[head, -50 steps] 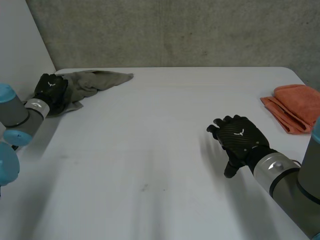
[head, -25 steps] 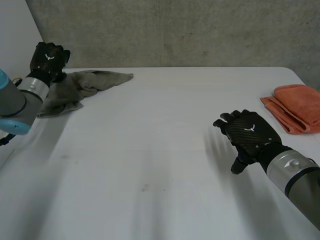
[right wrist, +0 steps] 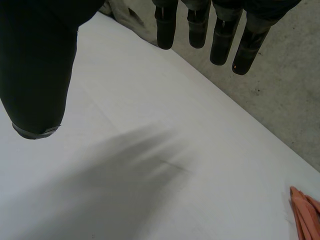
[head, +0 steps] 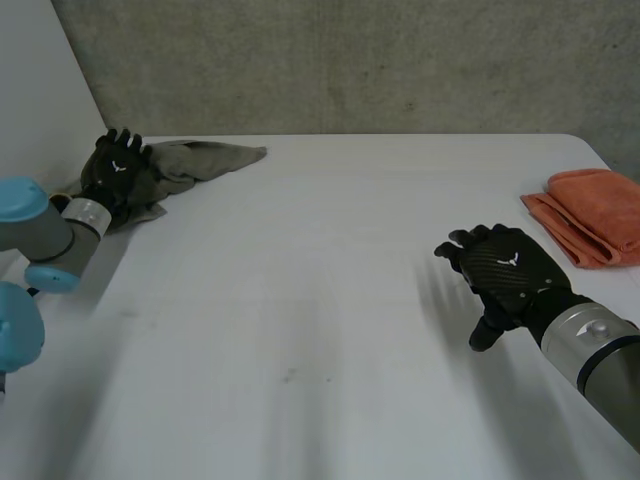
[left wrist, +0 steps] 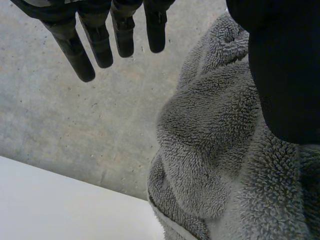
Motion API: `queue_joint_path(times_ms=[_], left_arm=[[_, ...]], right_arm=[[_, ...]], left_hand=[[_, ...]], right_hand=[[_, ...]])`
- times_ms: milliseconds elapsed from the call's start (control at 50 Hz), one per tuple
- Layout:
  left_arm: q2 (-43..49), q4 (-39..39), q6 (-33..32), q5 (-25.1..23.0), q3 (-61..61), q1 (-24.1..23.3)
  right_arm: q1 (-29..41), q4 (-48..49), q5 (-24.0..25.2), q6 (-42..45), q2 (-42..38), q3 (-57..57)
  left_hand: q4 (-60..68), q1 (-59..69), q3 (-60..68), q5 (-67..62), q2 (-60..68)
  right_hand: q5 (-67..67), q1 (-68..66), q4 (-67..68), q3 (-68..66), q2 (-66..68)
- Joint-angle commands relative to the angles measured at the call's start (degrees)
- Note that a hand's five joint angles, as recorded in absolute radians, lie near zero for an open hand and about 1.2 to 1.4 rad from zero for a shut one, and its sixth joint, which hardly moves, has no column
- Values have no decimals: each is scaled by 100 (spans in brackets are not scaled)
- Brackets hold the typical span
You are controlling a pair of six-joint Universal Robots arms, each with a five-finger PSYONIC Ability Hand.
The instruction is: Fold the laundry.
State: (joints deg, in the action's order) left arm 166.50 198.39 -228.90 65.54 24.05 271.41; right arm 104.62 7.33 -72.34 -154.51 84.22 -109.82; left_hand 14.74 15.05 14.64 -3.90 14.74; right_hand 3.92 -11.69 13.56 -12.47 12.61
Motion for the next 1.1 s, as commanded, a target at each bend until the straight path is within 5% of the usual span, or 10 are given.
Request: queue_joint_path(times_ms=[20, 160, 280, 700, 900, 980, 1000, 1020, 1060, 1100], left_arm=[[286, -2, 47, -260, -287, 34], [444, -20, 47, -463, -428, 105], [436, -20, 47, -516, -445, 184], [-2103, 1061, 1092, -384, 2656, 105], [-4186, 1131, 2779, -358, 4432, -677], [-3986, 1403, 2798, -279, 4275, -669], [-3872, 1421, 2711, -270, 4222, -660], [-3619, 1404, 2466, -252, 4100, -634], [-3389, 1360, 2149, -243, 3941, -573], [-3056, 1290, 1598, -217, 3705, -406]], right_arm=[[-47, 23, 0, 0, -11, 5], [-47, 23, 0, 0, -55, 22], [-47, 23, 0, 0, -55, 22], [-73, 32, 9, 9, -55, -22], [-152, 32, 18, 0, -20, -13], [-223, 23, 97, 0, 24, -57], [-223, 23, 115, 0, 24, -66], [-223, 23, 132, 0, 33, -83], [-258, 23, 158, 0, 94, -127], [-293, 23, 167, 0, 129, -153]], left_hand=[[1126, 1094, 1136, -1209, 1125], [2875, 2844, 2885, -2959, 2875], [6522, 6490, 6532, -6605, 6521], [6526, 6495, 6536, -6610, 6526], [6526, 6495, 6536, -6610, 6526], [6526, 6495, 6536, -6610, 6526], [5996, 5964, 6006, -6079, 5995], [2810, 2778, 2820, -2893, 2809], [-152, -184, -142, 69, -153], [-454, -486, -444, 371, -455]], right_hand=[[-392, 169, -356, 247, -261], [-392, 169, -356, 247, -261], [-392, 169, -356, 247, -261], [-392, 169, -356, 247, -261], [-392, 169, -356, 247, -261], [-392, 169, -356, 247, -261], [-392, 169, -356, 247, -261], [-392, 169, -356, 247, -261], [-392, 169, -356, 247, -261], [-392, 169, -356, 247, -261]])
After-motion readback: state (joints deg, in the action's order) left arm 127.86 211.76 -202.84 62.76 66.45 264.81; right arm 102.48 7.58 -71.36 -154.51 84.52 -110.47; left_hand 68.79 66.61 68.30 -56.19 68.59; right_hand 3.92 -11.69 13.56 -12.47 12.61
